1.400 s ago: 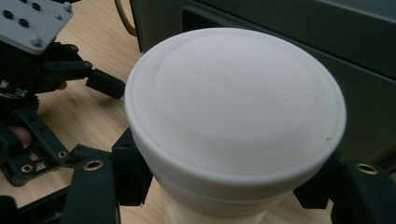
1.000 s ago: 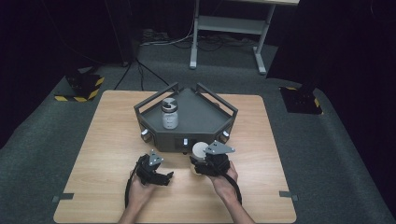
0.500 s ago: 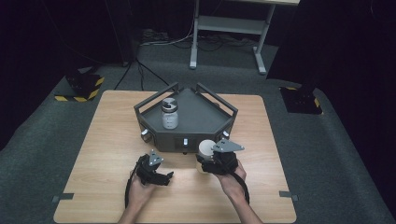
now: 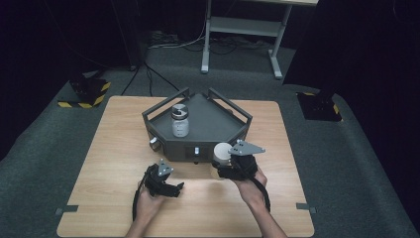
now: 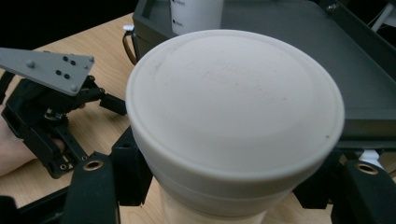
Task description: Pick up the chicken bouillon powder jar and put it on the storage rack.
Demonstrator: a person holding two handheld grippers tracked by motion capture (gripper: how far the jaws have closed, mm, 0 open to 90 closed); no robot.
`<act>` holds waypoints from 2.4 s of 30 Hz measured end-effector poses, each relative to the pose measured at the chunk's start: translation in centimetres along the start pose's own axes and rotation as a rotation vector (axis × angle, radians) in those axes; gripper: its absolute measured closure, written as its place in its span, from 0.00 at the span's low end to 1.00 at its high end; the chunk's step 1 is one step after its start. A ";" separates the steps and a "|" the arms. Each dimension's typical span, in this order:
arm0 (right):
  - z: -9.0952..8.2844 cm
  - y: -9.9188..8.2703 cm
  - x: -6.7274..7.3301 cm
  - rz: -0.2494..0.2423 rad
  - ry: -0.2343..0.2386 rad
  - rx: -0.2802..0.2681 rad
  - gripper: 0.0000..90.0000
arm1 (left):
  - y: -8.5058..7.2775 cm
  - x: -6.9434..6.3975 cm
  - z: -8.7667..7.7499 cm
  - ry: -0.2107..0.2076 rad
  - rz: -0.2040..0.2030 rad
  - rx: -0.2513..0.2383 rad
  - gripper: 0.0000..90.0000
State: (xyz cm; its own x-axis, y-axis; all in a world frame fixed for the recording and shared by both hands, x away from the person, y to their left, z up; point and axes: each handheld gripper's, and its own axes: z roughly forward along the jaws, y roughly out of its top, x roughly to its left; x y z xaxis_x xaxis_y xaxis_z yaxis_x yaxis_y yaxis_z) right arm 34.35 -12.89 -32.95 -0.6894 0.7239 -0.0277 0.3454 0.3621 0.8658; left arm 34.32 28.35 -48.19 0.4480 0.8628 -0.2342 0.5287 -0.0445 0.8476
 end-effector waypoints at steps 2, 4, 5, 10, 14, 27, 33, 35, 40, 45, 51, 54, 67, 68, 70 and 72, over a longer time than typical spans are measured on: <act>-0.1 0.3 -0.1 -0.003 0.004 -0.002 0.39 | 0.1 0.0 0.0 0.000 0.005 0.007 0.06; -0.2 0.5 -0.2 -0.005 0.007 -0.003 0.39 | 0.1 0.0 -0.1 0.000 0.005 0.008 0.06; -0.4 0.8 -0.3 -0.007 0.012 -0.004 0.39 | 0.1 0.0 -0.1 0.000 0.006 0.008 0.06; -0.9 1.8 -0.7 -0.009 0.024 -0.018 0.39 | 0.1 0.0 0.0 0.000 0.003 0.005 0.06; -1.2 2.8 -0.9 -0.014 0.026 -0.028 0.39 | 0.1 0.0 0.0 0.000 0.005 0.007 0.06; -1.2 6.0 -2.0 -0.006 0.043 -0.050 0.39 | 0.1 0.0 -0.1 0.000 0.005 0.007 0.06; -0.9 6.9 -2.3 0.009 0.041 -0.056 0.39 | 0.1 0.1 -0.1 0.000 0.006 0.009 0.06; -0.7 7.2 -2.4 0.012 0.040 -0.055 0.39 | 0.1 0.0 0.0 0.000 0.003 0.003 0.06; -0.1 8.1 -2.5 0.012 0.028 -0.057 0.39 | 0.0 0.0 0.0 0.001 -0.002 -0.001 0.06; 0.4 8.7 -2.3 0.005 0.002 -0.063 0.39 | 0.0 0.0 0.0 0.001 -0.001 0.000 0.06; 1.0 9.3 -2.1 0.008 -0.030 -0.069 0.39 | 0.0 0.0 0.0 0.001 -0.003 0.003 0.06; 1.7 9.7 -2.2 0.007 -0.035 -0.065 0.39 | 0.0 0.0 0.0 0.001 0.000 0.000 0.06; 4.1 10.6 -2.1 0.023 -0.079 -0.044 0.39 | -0.1 0.0 0.0 0.003 -0.006 -0.005 0.06; 4.6 10.6 -2.0 0.022 -0.090 -0.045 0.39 | 0.0 0.0 0.0 0.002 -0.001 0.000 0.06; 4.8 10.7 -2.0 0.028 -0.097 -0.042 0.39 | 0.0 0.0 0.0 0.004 -0.003 -0.003 0.06; 5.3 10.6 -1.9 0.034 -0.107 -0.042 0.39 | -0.1 0.0 0.0 0.002 -0.008 -0.005 0.06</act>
State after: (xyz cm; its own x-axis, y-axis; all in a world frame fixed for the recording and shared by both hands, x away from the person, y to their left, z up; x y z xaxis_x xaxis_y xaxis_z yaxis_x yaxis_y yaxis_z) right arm 42.68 -7.31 -26.34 -0.6052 0.7946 -0.0493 0.3389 0.3132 0.8871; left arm 34.27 28.32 -48.24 0.4427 0.8639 -0.2400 0.5284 -0.0351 0.8483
